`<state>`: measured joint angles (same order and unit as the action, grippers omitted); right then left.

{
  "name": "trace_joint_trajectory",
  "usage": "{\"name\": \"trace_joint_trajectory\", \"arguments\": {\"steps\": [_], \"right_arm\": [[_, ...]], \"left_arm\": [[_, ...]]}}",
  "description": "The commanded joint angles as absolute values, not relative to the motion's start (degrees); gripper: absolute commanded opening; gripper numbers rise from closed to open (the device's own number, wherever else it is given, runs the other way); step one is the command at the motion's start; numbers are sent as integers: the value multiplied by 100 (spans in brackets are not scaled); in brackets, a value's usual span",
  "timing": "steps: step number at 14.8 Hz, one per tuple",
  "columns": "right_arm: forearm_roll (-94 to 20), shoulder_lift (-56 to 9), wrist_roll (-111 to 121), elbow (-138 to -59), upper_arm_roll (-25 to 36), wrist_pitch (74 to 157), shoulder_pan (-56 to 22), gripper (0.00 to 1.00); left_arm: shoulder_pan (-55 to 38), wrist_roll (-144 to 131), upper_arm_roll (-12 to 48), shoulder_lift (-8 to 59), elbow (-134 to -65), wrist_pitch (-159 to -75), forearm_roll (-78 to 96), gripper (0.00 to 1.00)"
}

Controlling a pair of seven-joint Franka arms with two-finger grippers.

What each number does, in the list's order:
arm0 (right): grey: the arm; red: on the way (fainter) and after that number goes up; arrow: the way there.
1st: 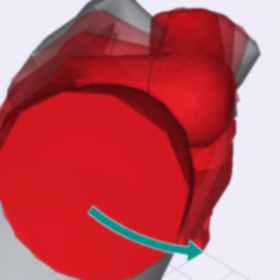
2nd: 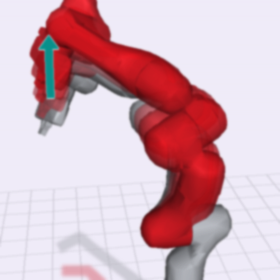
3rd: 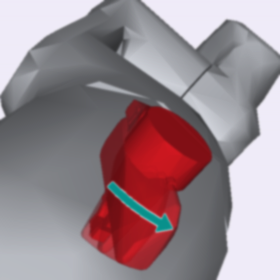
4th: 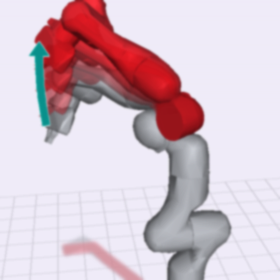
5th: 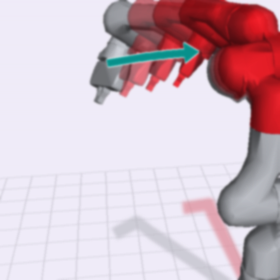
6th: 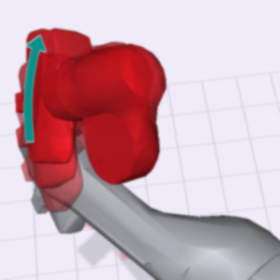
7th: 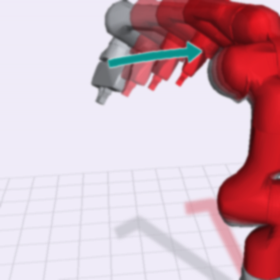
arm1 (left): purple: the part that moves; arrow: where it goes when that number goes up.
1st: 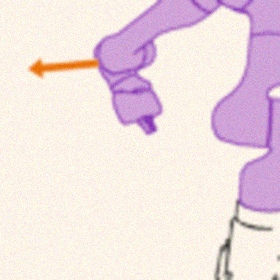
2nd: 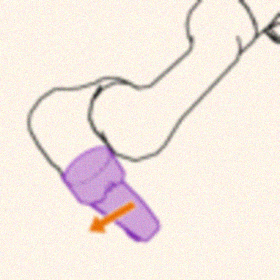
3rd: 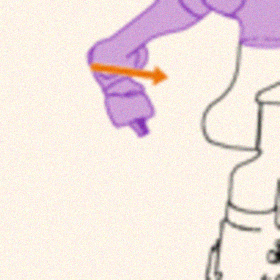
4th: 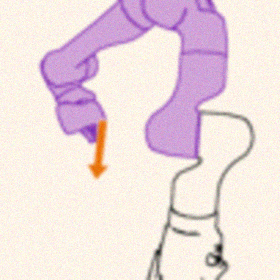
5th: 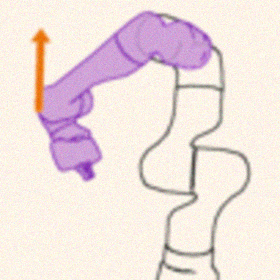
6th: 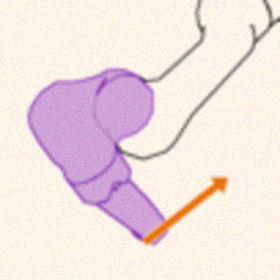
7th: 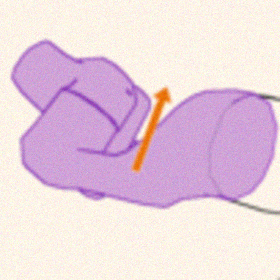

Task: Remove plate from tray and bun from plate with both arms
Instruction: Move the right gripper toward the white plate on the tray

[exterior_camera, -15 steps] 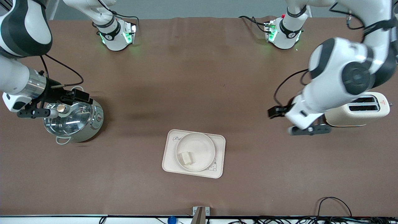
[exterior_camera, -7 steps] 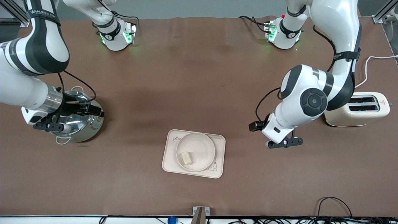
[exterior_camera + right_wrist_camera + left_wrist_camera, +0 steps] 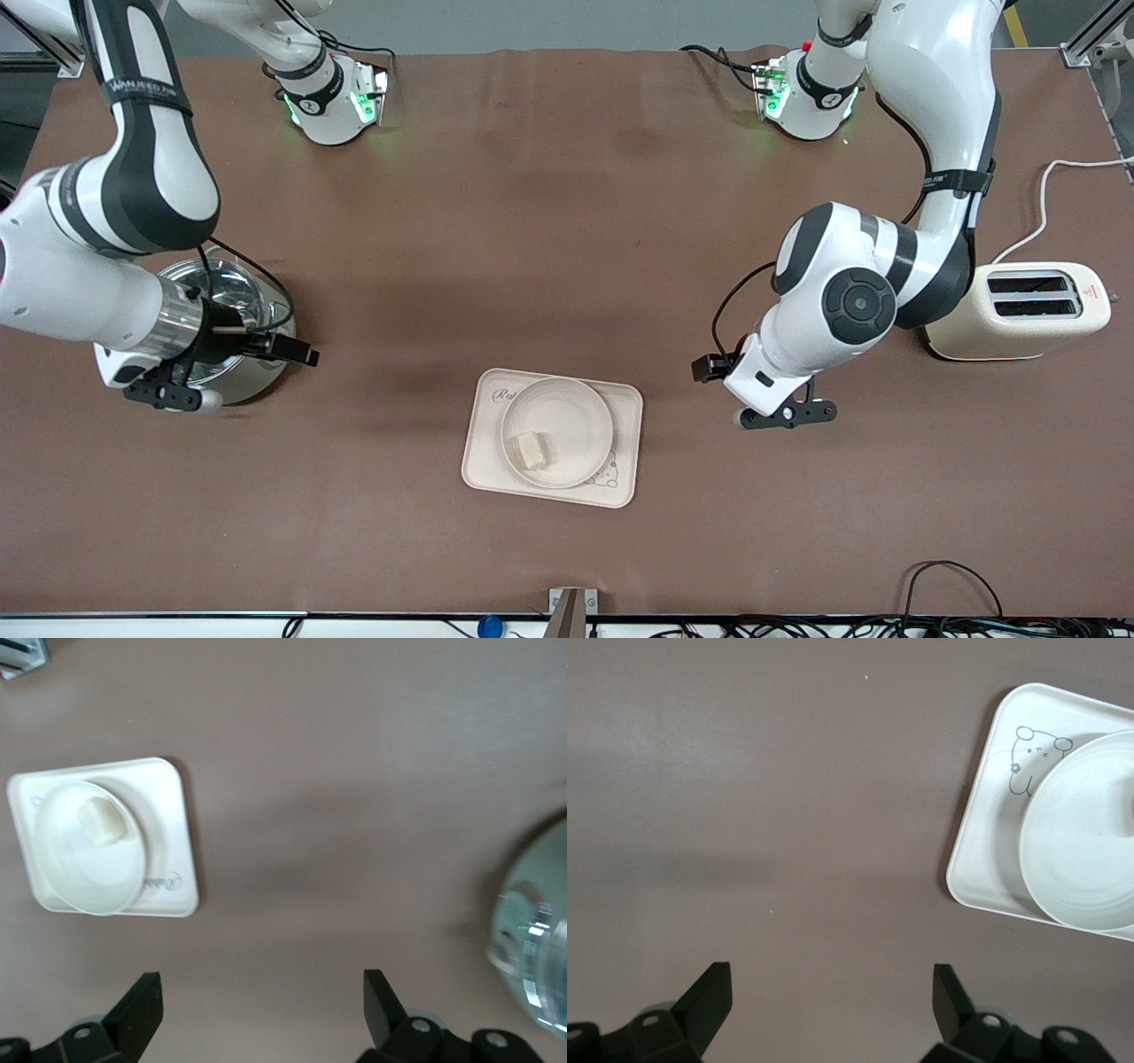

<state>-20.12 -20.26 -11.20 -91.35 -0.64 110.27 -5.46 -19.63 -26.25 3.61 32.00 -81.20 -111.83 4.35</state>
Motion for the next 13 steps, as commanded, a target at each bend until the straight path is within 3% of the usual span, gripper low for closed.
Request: {"name": "trace_joint_trajectory", "arguments": {"steps": [1, 10, 13], "right_arm": [[-2232, -2608, -1300, -8816, -70, 11520, -702, 100], [-2971, -3832, -1635, -8736, -97, 13639, -1765, 97], [-2971, -4060, -1635, -8771, -97, 14052, -2179, 61]], "left_arm": [[-1969, -2646, 343, 3243, -8025, -11188, 431, 100], [-1969, -2637, 334, 3340, -7989, -11188, 431, 100], [-1943, -2611, 334, 3305, -7998, -11188, 413, 100]]}}
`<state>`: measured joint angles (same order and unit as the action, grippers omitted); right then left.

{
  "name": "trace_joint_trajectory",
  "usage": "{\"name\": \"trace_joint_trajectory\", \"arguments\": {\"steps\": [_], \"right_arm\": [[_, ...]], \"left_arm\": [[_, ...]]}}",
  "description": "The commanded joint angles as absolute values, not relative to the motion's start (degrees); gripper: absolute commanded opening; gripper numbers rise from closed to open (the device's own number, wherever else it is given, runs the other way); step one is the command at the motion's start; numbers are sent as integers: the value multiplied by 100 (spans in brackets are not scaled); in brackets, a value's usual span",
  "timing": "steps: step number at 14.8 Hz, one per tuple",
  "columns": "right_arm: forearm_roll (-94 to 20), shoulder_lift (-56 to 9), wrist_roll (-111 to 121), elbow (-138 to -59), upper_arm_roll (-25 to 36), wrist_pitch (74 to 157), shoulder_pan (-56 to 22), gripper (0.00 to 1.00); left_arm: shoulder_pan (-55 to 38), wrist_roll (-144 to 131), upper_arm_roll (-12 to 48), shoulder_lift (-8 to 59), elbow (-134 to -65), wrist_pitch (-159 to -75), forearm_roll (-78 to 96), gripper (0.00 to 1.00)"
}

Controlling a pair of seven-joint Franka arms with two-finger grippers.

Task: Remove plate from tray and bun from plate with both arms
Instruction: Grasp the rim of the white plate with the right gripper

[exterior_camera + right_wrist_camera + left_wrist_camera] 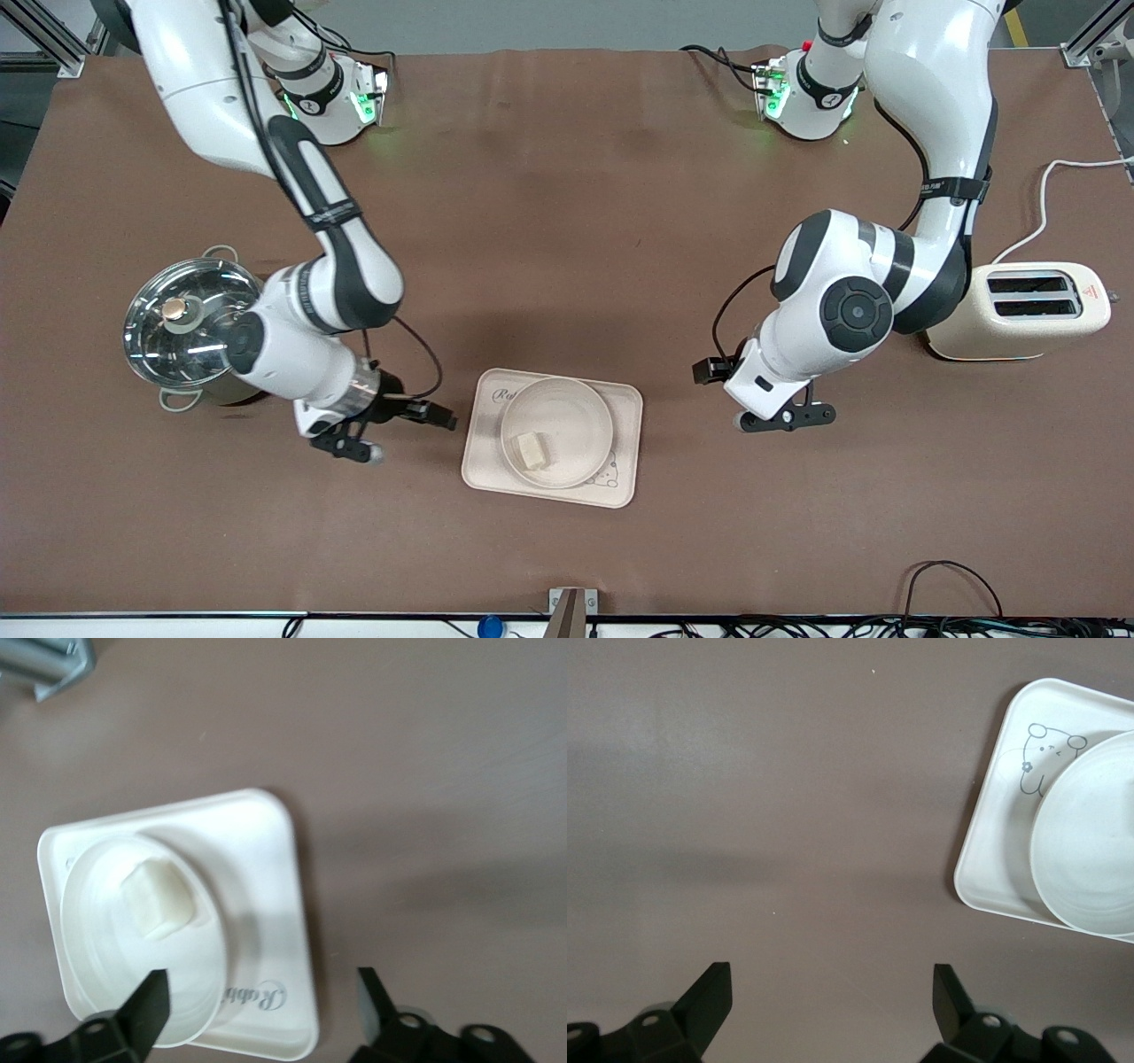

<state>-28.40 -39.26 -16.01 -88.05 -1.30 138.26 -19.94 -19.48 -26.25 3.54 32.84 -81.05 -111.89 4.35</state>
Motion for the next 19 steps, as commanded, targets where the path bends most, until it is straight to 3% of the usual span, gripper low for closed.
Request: {"name": "trace_joint_trajectory", "arguments": {"steps": [1, 11, 16, 19], "right_arm": [[-2979, -4165, -1643, -8771, -97, 14236, -2293, 53], [-3410, -4798, -1705, -8754, -97, 15291, -2820, 49], [-3401, -4878, -1696, -8771, -97, 15355, -2927, 10], [-3401, -4834, -1670, -8763, -97, 15328, -2892, 1]], "left_arm": [[-1916, -2593, 334, 3305, -7998, -11188, 413, 100], [-1898, -2593, 316, 3278, -7998, -11188, 413, 100], [-1951, -2601, 316, 3331, -7998, -11188, 413, 100], [-1951, -2619, 316, 3384, -7989, -11197, 422, 100]]}}
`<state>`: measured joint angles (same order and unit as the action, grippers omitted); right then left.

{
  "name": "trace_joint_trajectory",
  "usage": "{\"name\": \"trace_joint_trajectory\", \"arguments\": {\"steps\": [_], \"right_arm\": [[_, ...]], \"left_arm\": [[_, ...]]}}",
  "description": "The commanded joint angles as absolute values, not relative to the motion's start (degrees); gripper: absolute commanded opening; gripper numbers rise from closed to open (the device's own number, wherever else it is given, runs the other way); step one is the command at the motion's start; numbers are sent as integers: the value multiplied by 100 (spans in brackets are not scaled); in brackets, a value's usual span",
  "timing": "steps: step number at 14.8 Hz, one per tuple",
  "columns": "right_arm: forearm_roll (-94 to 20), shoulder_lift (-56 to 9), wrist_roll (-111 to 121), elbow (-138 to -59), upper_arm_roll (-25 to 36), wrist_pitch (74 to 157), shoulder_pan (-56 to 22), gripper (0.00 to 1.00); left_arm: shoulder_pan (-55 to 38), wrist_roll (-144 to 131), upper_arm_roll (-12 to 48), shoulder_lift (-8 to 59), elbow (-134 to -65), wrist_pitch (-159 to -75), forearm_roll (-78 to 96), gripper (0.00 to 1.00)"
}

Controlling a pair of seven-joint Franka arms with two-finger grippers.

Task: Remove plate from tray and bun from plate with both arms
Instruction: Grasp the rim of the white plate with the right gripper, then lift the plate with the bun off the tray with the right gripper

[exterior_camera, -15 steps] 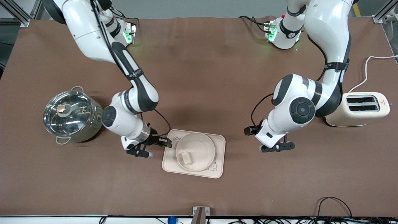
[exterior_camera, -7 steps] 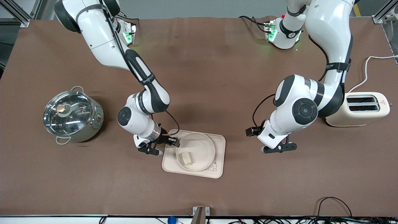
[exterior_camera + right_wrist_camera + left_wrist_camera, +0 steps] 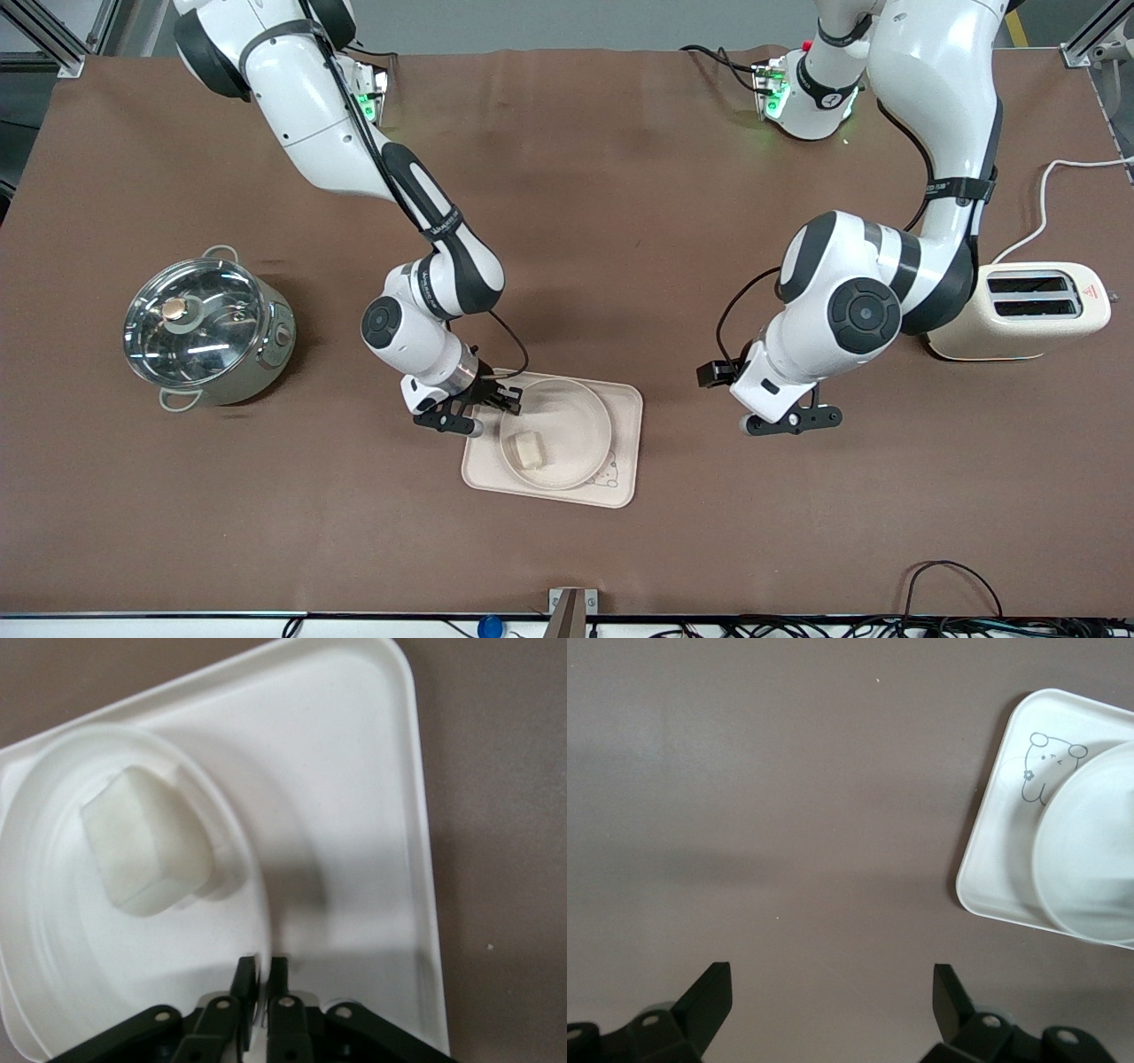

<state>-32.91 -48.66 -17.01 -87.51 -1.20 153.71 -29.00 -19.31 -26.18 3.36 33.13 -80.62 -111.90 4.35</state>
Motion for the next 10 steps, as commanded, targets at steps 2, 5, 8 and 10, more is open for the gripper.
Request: {"name": "trace_joint_trajectory", "arguments": {"steps": [2, 5, 8, 10], "right_arm": [[-3410, -4476, -1661, -9059, -105, 15136, -2865, 1], [-3410, -3511, -1679, -10007, -105, 14783, -2856, 1], [-3559, -2710, -1661, -11088, -166, 14897, -2953, 1], [-3805, -2392, -1670, -11800, -351, 15483, -3145, 1]], "left_arm": [[-1916, -2610, 316, 3384, -7989, -11197, 431, 100], [-1969, -2619, 316, 3366, -7989, -11188, 422, 100], [-1969, -2628, 316, 3357, -7998, -11188, 422, 100], [-1977, -2654, 325, 3366, -7998, -11188, 431, 100]]}}
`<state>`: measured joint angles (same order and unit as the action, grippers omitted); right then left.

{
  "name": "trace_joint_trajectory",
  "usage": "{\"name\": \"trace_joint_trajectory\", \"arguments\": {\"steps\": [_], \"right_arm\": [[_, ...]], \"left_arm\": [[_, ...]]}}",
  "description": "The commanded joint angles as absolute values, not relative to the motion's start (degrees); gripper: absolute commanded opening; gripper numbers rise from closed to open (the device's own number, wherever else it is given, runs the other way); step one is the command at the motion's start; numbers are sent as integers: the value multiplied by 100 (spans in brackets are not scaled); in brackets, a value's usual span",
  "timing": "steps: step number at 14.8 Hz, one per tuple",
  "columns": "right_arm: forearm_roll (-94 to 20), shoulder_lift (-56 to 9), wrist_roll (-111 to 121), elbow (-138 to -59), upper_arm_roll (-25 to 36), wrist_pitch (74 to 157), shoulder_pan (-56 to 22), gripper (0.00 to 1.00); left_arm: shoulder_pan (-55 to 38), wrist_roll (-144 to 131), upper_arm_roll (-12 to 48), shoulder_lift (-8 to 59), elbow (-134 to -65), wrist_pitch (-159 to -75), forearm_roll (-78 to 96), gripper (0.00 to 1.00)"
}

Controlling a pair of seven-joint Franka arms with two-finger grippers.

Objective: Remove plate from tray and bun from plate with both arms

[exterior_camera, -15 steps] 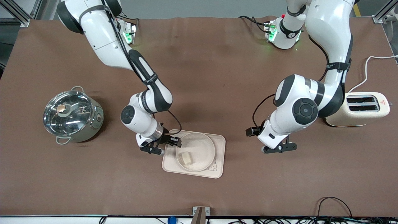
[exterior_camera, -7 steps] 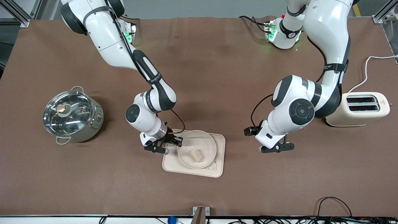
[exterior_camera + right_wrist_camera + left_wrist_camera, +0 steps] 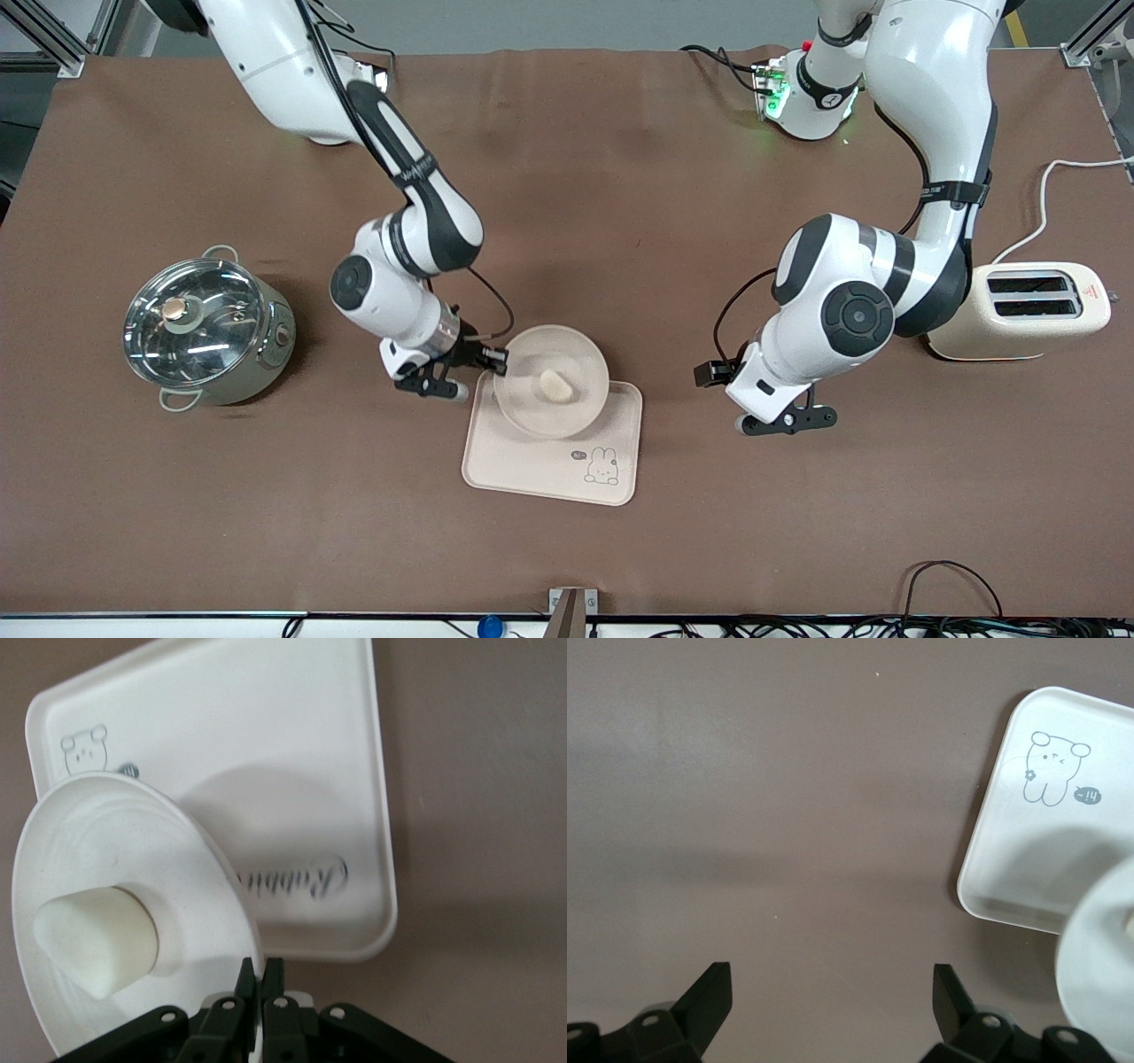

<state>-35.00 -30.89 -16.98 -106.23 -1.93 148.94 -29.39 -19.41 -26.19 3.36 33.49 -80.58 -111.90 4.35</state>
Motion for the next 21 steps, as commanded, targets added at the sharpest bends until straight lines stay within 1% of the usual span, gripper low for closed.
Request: {"name": "trace_joint_trajectory", "arguments": {"steps": [1, 3, 5, 6, 7, 8, 9, 10, 11, 12, 13, 15, 19, 21], "right_arm": [[-3919, -2356, -1687, -12039, -491, 15791, -3294, 1], [-4436, -2390, -1696, -12233, -668, 16310, -3724, 1], [-4920, -2530, -1705, -12287, -668, 16952, -4313, 1], [-5113, -2610, -1705, -12278, -668, 16971, -4402, 4], [-5237, -2619, -1679, -12261, -668, 16937, -4412, 18], [-5256, -2628, -1644, -12261, -659, 16945, -4430, 39], [-5256, -2628, -1609, -12235, -659, 16954, -4447, 66], [-5256, -2619, -1608, -12156, -650, 16937, -4412, 88], [-5247, -2619, -1600, -12086, -624, 16919, -4369, 100], [-5169, -2610, -1556, -12007, -554, 16806, -4290, 100], [-5072, -2610, -1416, -11875, -388, 16509, -4132, 100], [-4555, -2593, -942, -11516, 111, 15850, -3912, 100], [-3369, -2584, -888, -10251, 1307, 13558, -3543, 100], [-3016, -2549, -661, -9924, 1476, 12861, -3192, 100]], "left_arm": [[-1978, -2707, 334, 3366, -8015, -11188, 439, 100], [-1977, -2900, 351, 3349, -8094, -11180, 431, 100], [-2082, -3066, 352, 3349, -8182, -11180, 431, 100], [-2196, -3276, 352, 3323, -8252, -11180, 439, 100], [-2293, -3496, 352, 3305, -8331, -11180, 431, 100], [-2372, -3681, 352, 3313, -8393, -11197, 431, 100], [-2434, -3909, 352, 3322, -8437, -11293, 439, 100], [-2452, -4111, 352, 3305, -8577, -11503, 431, 100], [-2478, -4226, 360, 3270, -8726, -11688, 431, 100], [-2583, -4315, 352, 3226, -8867, -11837, 439, 100], [-2619, -4429, 352, 3191, -9016, -11978, 439, 100], [-2654, -4727, 360, 3050, -9306, -12251, 431, 100], [-3032, -5369, 343, 3146, -9378, -12453, 422, 100], [-3233, -5510, 351, 3146, -9500, -12576, 273, 100]]}}
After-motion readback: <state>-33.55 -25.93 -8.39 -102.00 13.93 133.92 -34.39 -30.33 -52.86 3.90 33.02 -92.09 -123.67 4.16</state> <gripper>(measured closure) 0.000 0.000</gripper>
